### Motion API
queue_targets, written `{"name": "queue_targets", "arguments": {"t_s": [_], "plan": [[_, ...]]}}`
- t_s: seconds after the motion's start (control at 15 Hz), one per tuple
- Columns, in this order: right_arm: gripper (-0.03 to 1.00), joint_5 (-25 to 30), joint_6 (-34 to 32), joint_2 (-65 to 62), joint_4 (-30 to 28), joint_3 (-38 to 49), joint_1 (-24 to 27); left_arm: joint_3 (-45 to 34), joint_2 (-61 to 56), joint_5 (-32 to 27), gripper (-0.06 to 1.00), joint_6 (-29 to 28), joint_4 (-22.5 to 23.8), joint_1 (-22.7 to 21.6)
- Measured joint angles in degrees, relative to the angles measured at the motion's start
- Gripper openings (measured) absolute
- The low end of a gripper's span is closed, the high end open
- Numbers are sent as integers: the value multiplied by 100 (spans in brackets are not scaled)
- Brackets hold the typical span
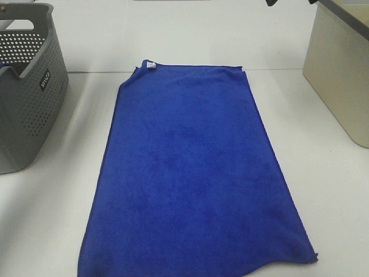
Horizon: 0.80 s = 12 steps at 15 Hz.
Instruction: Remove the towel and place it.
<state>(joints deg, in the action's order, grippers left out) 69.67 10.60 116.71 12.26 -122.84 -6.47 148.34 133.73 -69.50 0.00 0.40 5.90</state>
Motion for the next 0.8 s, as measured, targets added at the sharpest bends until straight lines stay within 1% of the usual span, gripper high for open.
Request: {"name": "queue_targets", "arguments": {"t_s": [0.2,0.27,0.47,0.6,0.67,0.73,0.8], "plan": [[85,0,-160,-682,-103,665,201,-1490,-963,-6,81,195,-6,-544],[84,0,-229,-1026,-143,980,223,-2040,-1369,-6,81,241,0,-613],[84,6,-332,-2292,-201,2172,223,-3971,-2888,0,81,367,120,-647],[83,6,-527,-3289,-206,3111,223,-5277,-3942,-6,81,372,229,-647],[83,6,-636,-3827,-206,3615,223,-5598,-4251,23,81,372,252,-647],[83,6,-653,-4045,-206,3810,223,-6148,-4864,74,81,344,269,-647],[83,6,-676,-4566,-206,4297,223,-6698,-5437,195,81,286,315,-647]]}}
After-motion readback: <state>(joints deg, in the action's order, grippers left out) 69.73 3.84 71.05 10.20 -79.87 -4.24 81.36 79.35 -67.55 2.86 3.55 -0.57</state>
